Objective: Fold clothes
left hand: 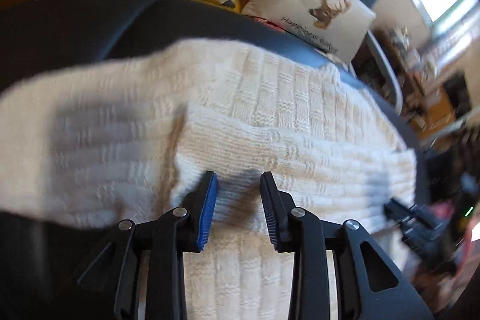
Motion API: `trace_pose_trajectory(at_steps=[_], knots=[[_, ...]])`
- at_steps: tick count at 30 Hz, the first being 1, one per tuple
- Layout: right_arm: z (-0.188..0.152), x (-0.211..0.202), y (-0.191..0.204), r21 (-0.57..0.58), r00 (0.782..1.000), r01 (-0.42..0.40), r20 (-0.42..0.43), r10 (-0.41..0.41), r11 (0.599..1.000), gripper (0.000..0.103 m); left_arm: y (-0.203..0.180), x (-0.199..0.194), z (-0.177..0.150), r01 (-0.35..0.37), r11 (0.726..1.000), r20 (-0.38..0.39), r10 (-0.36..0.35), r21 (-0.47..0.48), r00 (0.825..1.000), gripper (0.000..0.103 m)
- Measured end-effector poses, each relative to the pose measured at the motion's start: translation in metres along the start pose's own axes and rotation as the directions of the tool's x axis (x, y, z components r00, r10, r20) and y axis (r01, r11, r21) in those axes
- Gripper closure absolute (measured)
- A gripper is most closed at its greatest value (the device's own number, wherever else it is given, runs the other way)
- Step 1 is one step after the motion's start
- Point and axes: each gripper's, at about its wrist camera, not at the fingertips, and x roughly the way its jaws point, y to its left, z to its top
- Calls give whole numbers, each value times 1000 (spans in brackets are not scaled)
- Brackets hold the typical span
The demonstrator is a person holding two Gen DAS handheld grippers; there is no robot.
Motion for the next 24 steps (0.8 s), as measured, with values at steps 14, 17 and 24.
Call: trace_pose_trajectory(at_steps=[14, 17, 24], knots=[[-1, -14, -50, 139, 997, -64, 49, 57, 988, 76, -26, -12, -10, 28, 994, 71, -36, 106, 997, 70], [11, -40, -95, 268, 992, -72, 119, 41, 961, 76, -39, -25, -2, 61, 990, 111, -76, 129, 991, 70], [26, -35, -110, 256, 993, -53, 119, 23, 965, 76, -71, 32, 2, -34, 978, 6, 33, 204, 999, 70]])
